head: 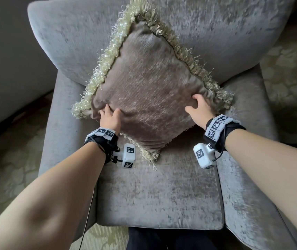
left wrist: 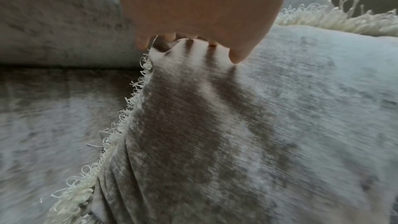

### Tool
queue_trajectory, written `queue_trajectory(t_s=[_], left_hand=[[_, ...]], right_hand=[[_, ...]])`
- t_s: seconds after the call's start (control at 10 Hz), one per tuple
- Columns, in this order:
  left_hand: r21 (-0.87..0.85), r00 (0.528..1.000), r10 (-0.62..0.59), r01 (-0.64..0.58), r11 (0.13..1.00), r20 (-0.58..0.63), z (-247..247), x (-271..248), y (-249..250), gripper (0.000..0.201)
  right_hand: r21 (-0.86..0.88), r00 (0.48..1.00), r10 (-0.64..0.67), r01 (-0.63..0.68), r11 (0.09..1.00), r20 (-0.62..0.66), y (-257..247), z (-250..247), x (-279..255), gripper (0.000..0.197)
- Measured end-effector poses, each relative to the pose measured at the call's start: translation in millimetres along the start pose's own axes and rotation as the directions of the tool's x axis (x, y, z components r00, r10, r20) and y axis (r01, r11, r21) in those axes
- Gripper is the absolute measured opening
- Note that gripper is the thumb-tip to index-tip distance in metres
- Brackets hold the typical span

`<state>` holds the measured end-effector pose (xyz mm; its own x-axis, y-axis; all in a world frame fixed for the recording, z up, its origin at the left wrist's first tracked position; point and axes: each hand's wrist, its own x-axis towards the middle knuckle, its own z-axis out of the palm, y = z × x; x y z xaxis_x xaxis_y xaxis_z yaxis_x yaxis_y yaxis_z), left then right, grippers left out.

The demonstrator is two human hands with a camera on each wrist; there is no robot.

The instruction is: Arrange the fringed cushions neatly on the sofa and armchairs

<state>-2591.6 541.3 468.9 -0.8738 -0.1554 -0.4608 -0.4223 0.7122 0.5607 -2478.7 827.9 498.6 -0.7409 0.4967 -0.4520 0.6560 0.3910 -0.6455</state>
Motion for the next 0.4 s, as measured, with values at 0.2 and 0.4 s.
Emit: queue_trajectory(t_s=[0.2, 0.4], left_hand=[[0.046, 0.998, -0.045, 0.043, 0.998, 0.038, -19.7, -21.5, 28.4, 0.070], [-0.006, 0.993, 0.105, -0.105, 0.994, 0.056, -43.8, -51.8, 69.1, 0.076]], right_hand=[[0.050, 0.997, 0.022, -0.026, 0.998, 0.076, -20.2, -26.9, -27.8, 0.066], [0.088, 0.999, -0.025, 0.022, 0.996, 0.034, -51.5, -67.1, -57.1, 0.073]])
